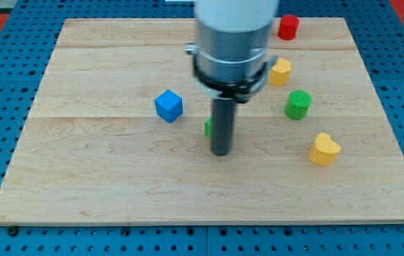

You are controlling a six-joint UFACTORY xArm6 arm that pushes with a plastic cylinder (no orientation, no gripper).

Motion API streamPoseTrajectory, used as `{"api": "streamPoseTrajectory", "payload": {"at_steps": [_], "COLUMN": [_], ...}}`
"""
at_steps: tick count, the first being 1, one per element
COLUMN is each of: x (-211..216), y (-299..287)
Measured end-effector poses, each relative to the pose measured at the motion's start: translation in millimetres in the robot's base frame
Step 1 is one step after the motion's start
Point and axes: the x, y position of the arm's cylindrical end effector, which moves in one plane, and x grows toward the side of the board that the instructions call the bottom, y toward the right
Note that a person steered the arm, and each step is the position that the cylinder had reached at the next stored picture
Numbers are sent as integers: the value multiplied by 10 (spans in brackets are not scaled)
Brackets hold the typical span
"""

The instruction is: Place the green star in between the blue cube and yellow heart

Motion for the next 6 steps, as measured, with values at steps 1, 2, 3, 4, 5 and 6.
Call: {"api": "streamPoseTrajectory", "payload": {"at_steps": [1, 2, 3, 4, 5, 6], "x": [-425, -480, -81, 155, -288, -546], "y": [-212, 263, 159, 710, 653, 525]}}
